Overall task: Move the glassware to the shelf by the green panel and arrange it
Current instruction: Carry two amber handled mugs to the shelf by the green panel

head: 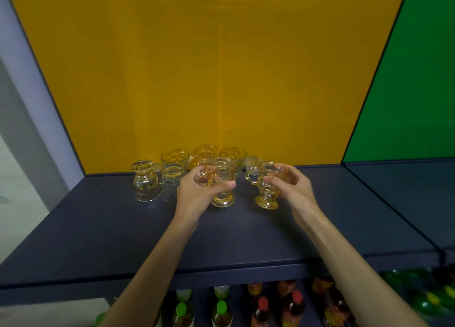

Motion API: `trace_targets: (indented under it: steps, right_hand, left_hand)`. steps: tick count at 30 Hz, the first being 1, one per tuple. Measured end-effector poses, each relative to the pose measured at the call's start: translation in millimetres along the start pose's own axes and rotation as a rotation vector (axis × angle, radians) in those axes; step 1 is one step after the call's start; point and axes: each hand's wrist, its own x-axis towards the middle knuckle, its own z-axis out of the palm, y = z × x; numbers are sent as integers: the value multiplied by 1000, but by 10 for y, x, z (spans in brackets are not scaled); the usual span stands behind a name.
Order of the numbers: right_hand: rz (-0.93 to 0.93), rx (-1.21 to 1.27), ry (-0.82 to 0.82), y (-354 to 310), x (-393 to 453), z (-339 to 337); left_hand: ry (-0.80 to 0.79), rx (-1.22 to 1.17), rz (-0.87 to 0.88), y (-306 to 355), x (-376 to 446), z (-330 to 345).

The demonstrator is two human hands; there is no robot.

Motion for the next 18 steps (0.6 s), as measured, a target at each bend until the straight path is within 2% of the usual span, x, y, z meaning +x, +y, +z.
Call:
trace_targets:
  steps: [9,18]
  right_hand:
    - [18,-7,176,-121,-364,-698]
    - [4,-136,311,-272,-736,-1966]
  left_hand:
    - [-304,-65,-11,126,-144,696]
    - [-464,-80,-24,247,-532,1854]
